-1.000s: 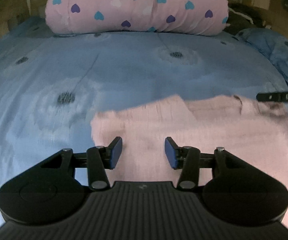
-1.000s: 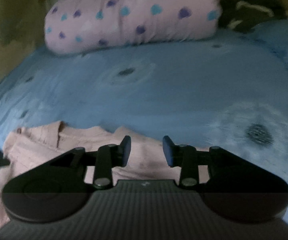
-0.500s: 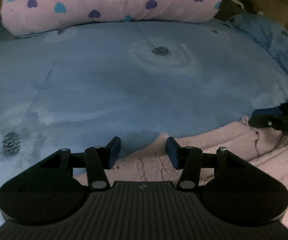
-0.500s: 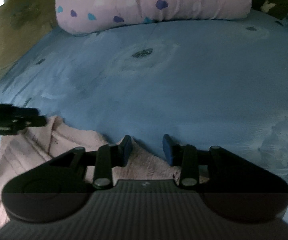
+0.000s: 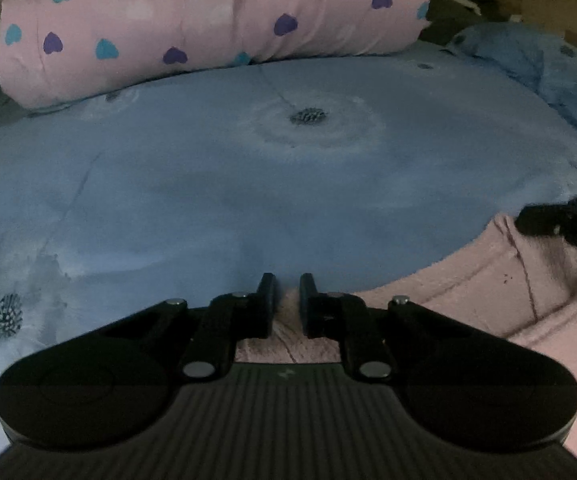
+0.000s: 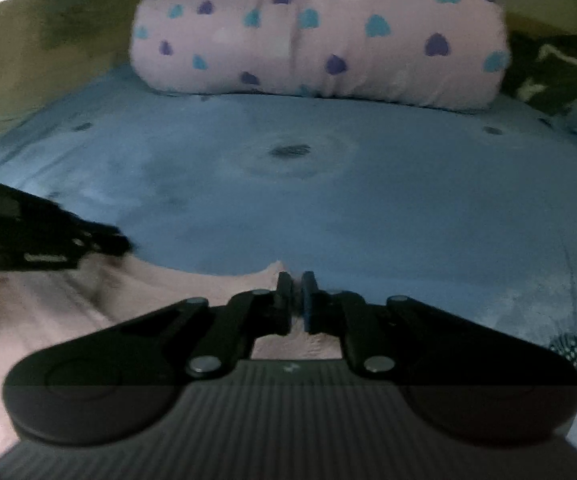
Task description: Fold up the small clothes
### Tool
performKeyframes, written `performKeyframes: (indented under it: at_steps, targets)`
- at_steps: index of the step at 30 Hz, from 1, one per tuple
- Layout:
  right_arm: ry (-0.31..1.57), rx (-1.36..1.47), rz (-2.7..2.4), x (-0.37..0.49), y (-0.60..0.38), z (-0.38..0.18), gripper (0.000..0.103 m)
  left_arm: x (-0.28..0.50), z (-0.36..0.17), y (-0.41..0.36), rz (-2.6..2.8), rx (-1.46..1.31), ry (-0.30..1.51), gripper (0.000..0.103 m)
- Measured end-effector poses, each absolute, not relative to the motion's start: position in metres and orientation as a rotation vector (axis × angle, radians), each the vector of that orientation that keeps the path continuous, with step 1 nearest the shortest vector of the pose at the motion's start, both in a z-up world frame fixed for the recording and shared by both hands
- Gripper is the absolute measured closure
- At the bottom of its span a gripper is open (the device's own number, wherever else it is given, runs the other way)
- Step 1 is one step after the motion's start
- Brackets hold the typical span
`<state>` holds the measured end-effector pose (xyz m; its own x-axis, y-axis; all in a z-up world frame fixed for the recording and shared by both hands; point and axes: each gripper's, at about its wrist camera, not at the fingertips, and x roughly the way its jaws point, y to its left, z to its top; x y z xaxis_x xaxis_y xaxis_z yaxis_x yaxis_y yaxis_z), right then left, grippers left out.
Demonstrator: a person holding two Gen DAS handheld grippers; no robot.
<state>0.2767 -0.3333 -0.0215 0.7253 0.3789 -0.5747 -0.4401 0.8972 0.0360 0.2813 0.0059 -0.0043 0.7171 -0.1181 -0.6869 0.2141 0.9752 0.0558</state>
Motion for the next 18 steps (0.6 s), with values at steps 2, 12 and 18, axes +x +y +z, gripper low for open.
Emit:
performKeyframes:
  at_steps: [2,12,18]
  targets:
    - [0.615,-0.116,0.431,0.279,-0.329,-0.03,0.094,0.282,-0.005,0.0,-0.171,0.167,0.74,0.087]
    - [0.59,0.023,0.376,0.255,-0.35,-0.009,0.091,0.245,0.038,0.014,-0.14,0.188,0.702,0.076]
    - [0.598,0.111,0.386,0.201,-0.385,0.007,0.091,0.187,0.077,0.044,-0.107,0.139,0.695,0.05]
